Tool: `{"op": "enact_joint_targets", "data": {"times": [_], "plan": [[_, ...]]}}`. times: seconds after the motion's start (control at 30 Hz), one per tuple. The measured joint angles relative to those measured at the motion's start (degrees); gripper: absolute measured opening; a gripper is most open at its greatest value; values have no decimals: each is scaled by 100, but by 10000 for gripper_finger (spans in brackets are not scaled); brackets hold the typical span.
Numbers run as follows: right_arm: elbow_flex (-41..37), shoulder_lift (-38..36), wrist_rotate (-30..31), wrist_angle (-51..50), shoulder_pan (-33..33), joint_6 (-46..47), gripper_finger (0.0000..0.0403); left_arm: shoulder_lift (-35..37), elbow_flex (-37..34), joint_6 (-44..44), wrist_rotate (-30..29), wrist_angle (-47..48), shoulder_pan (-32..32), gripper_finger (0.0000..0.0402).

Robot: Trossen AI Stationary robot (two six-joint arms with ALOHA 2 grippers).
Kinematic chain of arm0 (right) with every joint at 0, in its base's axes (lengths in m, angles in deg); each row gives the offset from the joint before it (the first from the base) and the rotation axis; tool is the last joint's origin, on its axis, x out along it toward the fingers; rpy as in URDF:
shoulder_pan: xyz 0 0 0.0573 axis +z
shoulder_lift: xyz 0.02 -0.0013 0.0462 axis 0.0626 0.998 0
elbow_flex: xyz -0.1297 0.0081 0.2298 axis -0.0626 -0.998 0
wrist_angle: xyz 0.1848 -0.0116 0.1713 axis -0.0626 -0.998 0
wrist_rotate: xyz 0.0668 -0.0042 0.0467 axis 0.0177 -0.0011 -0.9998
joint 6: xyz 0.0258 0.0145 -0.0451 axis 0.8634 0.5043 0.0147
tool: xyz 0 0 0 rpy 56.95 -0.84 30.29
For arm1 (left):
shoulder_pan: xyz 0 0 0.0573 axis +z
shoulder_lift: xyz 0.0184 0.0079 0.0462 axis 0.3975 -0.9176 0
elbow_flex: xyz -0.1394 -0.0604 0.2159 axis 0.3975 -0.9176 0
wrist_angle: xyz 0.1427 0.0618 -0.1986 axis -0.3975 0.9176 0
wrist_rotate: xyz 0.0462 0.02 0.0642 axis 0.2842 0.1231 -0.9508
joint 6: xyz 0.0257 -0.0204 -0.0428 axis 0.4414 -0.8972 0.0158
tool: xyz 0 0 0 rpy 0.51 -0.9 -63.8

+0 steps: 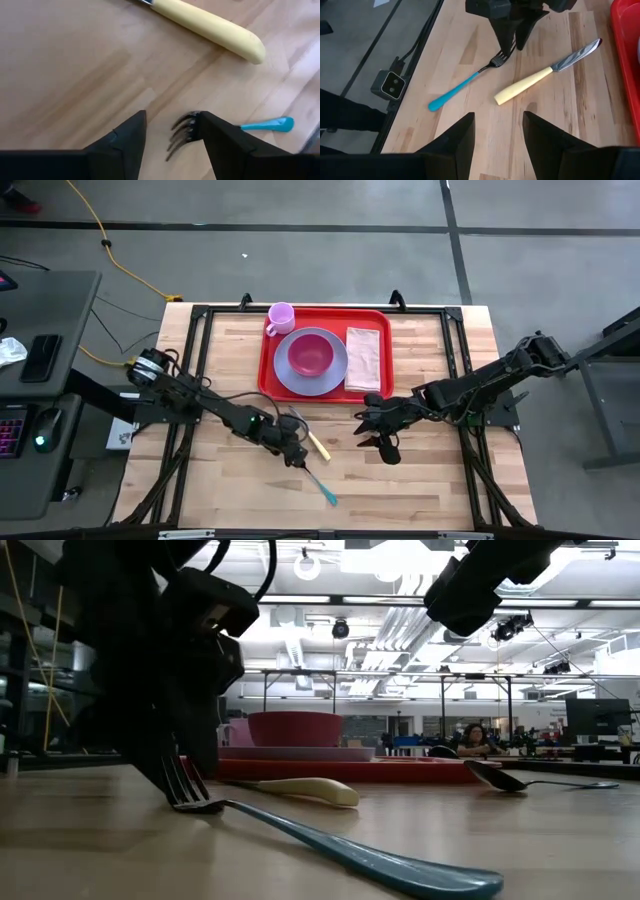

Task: Set up tray
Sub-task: Put the blue fork in the center of the light pink napkin

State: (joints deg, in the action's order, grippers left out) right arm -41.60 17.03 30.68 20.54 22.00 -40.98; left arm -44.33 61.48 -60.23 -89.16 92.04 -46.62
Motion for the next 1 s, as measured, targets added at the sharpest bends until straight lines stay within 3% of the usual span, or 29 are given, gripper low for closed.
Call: {"op": "enact_joint_targets", "data": {"times": [0.23, 0.6, 1.0], "plan": [[0, 0, -1, 1, 0, 0, 144, -18, 0, 28, 178, -47, -4, 162], [0, 0, -1, -1, 0, 7, 144, 2, 12, 62, 198, -259, -6, 20], [0, 0, -10, -1, 0, 15, 144, 10, 4, 51, 185, -375, -4, 12]]}}
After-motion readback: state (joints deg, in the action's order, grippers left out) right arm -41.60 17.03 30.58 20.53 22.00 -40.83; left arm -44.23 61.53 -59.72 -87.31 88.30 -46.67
